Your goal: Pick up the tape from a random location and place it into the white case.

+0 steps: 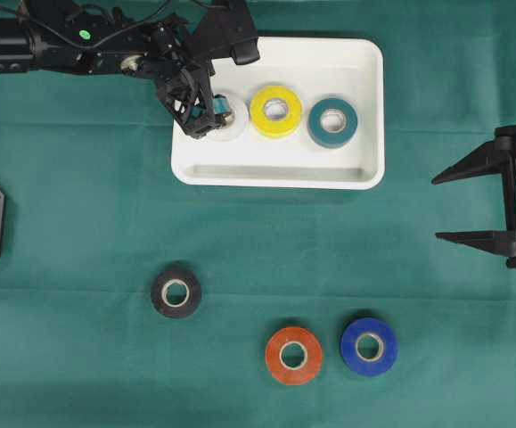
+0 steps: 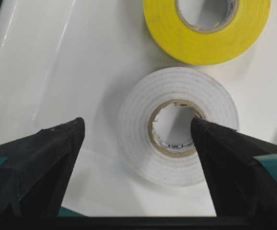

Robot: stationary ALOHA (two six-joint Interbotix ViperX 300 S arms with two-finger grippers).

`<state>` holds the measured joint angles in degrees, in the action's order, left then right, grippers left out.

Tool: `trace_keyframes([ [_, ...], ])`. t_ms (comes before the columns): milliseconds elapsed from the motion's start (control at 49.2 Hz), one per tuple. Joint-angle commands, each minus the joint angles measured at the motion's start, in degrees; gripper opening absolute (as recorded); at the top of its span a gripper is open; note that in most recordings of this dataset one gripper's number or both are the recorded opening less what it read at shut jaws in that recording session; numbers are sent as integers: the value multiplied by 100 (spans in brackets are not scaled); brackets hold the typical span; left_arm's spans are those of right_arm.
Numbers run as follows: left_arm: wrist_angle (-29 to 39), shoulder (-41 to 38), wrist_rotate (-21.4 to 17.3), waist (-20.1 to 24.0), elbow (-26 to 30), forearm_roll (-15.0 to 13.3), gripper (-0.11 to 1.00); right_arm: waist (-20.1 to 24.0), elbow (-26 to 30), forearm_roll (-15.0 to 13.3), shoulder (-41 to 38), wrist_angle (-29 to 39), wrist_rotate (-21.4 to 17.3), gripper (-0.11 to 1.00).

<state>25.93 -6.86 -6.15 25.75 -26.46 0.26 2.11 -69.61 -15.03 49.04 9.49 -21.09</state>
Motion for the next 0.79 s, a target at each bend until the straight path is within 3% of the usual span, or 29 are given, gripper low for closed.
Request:
trace_keyframes([
  [0, -9, 334, 9, 9, 132, -9, 98, 9, 105, -9, -26, -9, 9, 87],
  [305, 466, 932, -9, -44, 281, -9, 98, 9, 149, -9, -9, -9, 9, 87],
  [569, 413, 1178, -26, -62, 220, 0, 98, 9, 176, -9, -9, -9, 9, 87],
  [773, 369, 1248, -18, -448, 88, -9, 98, 9, 211, -9, -9, -9, 9, 87],
])
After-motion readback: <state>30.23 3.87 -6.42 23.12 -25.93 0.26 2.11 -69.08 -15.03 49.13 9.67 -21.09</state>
